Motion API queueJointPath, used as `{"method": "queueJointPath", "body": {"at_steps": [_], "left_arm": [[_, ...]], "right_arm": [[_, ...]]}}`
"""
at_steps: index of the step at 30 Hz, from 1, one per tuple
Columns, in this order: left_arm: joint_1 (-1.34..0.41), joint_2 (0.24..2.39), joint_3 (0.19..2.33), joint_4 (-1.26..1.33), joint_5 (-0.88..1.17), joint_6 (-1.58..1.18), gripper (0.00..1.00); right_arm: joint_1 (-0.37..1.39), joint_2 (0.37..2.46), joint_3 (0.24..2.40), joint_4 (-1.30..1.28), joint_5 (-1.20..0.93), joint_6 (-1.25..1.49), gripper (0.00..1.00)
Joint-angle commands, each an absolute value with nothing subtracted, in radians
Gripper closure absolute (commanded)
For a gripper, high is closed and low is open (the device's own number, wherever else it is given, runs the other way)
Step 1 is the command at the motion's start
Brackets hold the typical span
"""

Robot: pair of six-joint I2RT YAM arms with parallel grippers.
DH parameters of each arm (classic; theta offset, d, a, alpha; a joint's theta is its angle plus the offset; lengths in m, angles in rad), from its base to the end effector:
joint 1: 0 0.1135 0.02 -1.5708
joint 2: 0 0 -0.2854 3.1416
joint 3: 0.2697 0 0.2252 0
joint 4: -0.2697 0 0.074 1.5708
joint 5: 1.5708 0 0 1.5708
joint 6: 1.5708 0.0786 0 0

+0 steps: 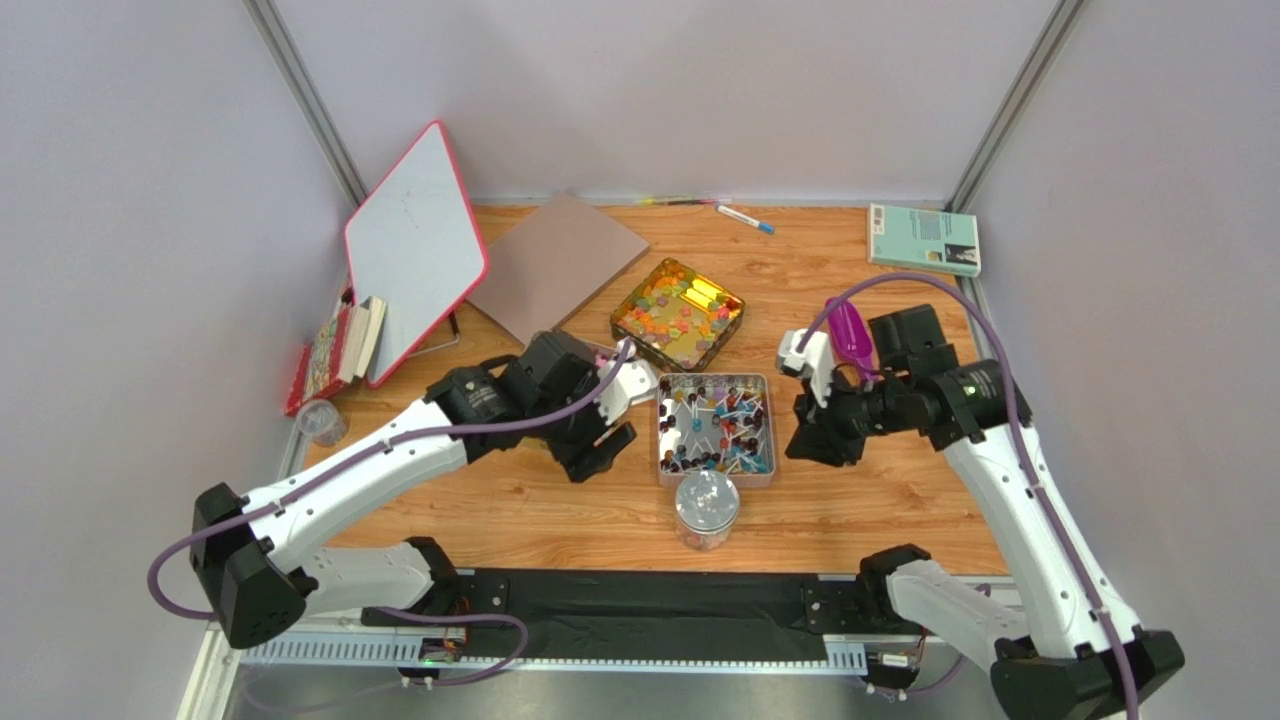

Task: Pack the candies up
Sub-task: Close the bottle lid on the packing bottle, then move the packing bottle to the center of the board.

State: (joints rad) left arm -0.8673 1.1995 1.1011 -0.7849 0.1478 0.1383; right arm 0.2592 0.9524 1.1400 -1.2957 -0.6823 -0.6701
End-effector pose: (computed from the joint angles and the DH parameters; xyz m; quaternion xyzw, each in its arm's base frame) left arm 0.1430 -0.1864 0.3006 0.4743 0.8107 -0.1848 0.2892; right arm 0.1003 0.0779 0.3247 -0.4796 0.7856 0.2747 0.2780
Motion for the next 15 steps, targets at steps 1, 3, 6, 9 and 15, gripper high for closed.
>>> {"method": "queueJointPath", "body": {"at_steps": [1, 3, 6, 9, 15], "left_arm": [[-0.841, 1.060, 0.933, -0.739, 0.222, 0.022, 0.21], [-0.819, 1.003, 0.882, -0.717, 0.235, 0.005, 0.19], [-0.776, 0.965, 0.850, -0.678, 0.277, -0.027, 0.18], [-0.738, 0.963, 0.833, -0.666, 0.296, -0.054, 0.18], [-0.726, 0.925, 0.779, -0.621, 0.437, -0.034, 0.11]], "right_arm": [[0.408, 1.026, 1.164, -1.279, -0.657, -0.673, 0.82], [0.507, 1.063, 1.161, -1.276, -0.631, -0.678, 0.85], [0.613, 1.120, 1.167, -1.273, -0.623, -0.666, 0.86], [0.687, 1.157, 1.160, -1.241, -0.614, -0.649, 0.87], [0.753, 1.212, 1.149, -1.138, -0.569, -0.588, 0.88]]}}
